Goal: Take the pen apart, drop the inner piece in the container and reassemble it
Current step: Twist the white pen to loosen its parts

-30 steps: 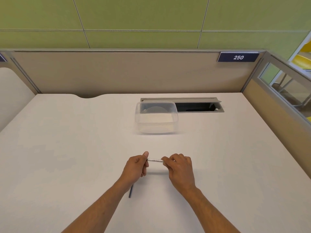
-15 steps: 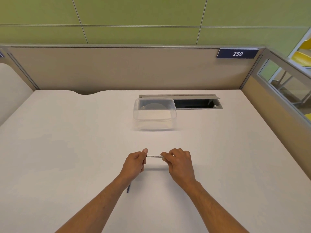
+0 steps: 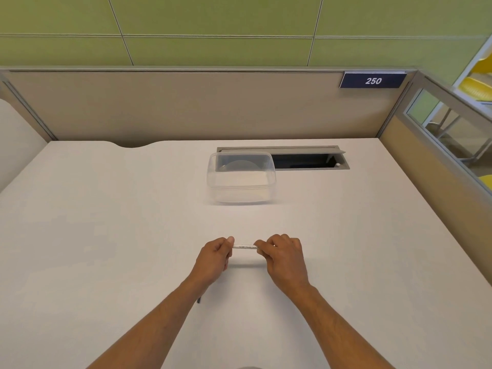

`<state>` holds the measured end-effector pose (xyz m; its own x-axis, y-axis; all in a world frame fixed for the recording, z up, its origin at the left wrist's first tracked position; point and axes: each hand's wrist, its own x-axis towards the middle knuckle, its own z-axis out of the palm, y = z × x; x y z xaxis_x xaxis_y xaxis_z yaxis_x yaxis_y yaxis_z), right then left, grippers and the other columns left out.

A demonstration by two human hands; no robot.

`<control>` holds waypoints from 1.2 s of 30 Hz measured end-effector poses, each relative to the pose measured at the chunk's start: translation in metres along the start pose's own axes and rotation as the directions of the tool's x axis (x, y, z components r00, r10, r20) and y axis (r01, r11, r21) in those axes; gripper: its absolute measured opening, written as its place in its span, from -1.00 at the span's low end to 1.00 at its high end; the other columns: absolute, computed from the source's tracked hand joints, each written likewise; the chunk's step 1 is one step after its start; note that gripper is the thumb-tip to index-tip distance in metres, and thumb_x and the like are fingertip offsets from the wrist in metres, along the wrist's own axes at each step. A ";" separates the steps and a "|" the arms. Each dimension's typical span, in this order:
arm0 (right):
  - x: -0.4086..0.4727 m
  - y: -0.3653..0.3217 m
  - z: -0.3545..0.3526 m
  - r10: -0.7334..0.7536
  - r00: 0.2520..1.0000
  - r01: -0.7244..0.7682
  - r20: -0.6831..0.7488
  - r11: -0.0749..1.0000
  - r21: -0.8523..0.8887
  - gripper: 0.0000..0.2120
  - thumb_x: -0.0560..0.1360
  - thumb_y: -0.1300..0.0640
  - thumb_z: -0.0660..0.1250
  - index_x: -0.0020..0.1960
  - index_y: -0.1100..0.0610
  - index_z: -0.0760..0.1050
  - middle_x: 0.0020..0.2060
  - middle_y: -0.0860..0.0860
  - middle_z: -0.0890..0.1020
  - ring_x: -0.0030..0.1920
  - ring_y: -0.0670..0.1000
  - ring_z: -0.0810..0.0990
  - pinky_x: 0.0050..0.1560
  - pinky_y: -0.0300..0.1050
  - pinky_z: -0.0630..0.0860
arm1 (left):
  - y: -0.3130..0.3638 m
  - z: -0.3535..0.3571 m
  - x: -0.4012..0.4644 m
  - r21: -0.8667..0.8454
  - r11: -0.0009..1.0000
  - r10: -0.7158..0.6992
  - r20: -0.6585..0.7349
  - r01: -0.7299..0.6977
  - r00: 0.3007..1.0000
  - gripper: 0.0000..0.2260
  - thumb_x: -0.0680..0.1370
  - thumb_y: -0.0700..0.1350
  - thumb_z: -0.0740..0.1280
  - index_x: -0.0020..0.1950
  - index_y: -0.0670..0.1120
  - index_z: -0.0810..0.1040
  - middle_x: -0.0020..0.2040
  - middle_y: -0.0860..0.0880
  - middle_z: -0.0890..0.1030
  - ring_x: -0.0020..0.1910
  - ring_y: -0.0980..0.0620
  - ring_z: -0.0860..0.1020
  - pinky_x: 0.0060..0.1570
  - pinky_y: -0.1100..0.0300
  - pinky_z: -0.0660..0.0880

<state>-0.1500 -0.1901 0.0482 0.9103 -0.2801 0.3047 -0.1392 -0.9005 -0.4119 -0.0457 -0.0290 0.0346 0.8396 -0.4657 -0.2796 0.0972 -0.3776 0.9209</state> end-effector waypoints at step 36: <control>0.001 0.001 -0.002 0.023 1.000 -0.023 -0.010 0.999 0.027 -0.82 0.43 0.23 0.45 -0.05 -0.02 0.62 -0.33 -0.03 0.52 -0.30 0.06 0.48 -0.22 -0.07 0.30 | -0.003 -0.001 -0.004 -0.142 0.990 0.023 0.030 -0.018 0.999 -0.78 0.60 0.01 0.28 -0.13 -0.10 0.55 -0.27 -0.06 0.59 -0.37 0.04 0.56 -0.30 0.16 0.50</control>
<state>-0.1502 -0.1915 0.0499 0.9030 -0.3043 0.3033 -0.1496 -0.8845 -0.4419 -0.0490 -0.0249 0.0339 0.8253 -0.4977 -0.2666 0.1566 -0.2520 0.9550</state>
